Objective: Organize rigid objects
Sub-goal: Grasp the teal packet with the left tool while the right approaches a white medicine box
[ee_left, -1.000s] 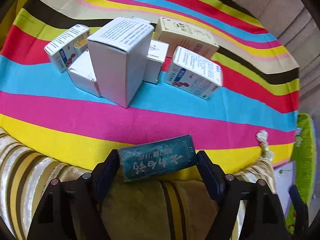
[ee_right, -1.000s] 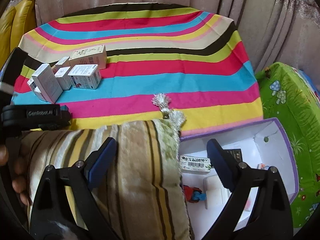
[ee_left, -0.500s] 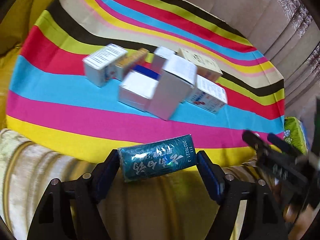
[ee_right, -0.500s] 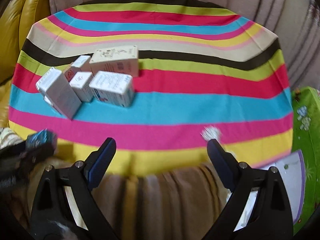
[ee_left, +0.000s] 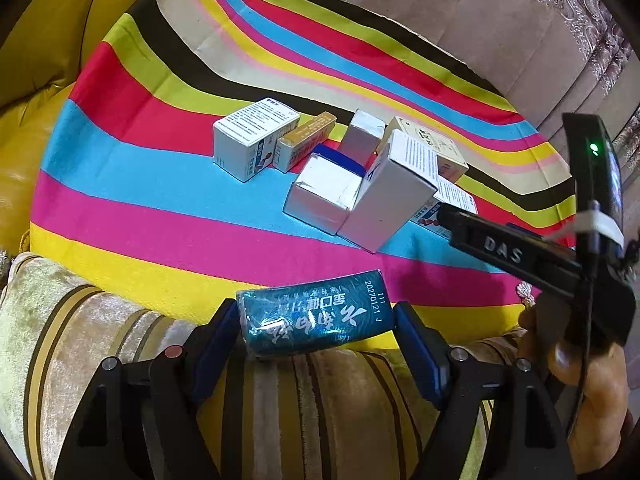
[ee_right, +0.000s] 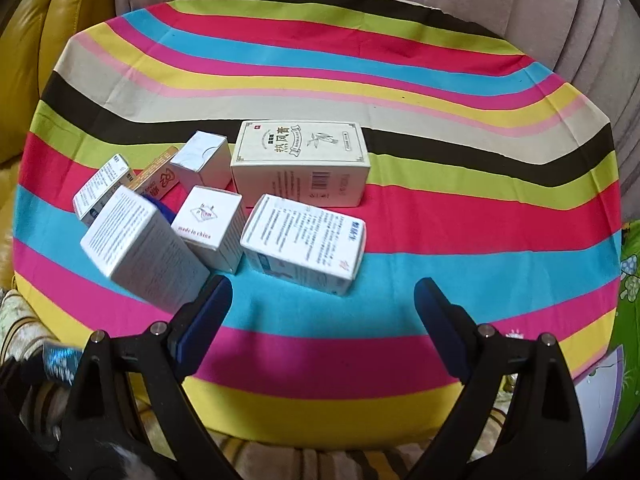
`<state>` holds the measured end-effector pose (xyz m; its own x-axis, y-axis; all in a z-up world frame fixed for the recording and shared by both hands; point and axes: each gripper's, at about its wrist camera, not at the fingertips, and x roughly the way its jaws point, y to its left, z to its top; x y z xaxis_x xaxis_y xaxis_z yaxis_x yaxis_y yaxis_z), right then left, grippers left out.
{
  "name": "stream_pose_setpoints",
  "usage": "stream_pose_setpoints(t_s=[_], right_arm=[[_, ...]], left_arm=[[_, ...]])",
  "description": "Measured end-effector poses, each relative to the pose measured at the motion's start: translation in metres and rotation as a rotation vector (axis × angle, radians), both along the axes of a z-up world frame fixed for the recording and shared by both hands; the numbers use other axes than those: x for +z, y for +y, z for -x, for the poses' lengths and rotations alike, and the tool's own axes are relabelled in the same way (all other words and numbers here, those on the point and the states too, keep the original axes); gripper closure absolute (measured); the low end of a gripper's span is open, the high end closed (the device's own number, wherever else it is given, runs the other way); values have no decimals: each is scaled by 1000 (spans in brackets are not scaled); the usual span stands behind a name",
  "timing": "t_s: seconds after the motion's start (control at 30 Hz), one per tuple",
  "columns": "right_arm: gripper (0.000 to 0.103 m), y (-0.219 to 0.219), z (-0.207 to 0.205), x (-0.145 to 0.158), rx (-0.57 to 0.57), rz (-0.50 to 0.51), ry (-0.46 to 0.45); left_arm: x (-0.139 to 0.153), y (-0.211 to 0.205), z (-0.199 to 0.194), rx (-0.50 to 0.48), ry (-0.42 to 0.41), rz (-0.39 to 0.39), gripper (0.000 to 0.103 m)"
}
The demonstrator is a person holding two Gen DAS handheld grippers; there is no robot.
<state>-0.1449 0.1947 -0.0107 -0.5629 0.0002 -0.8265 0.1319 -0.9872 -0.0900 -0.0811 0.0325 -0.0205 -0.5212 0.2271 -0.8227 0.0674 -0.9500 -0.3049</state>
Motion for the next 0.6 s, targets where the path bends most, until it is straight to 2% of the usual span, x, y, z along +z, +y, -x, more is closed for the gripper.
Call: stream_pose_setpoints(t_s=[0.33,0.6], right_arm=[[9,-4,16,-7,-29,-9,-18],[9,-3,24,-11,-62,-2,-27]], left_arm=[[-5,-2,2,-11,-9,-14,25],[-8,1,2,-16,-10,4,25]])
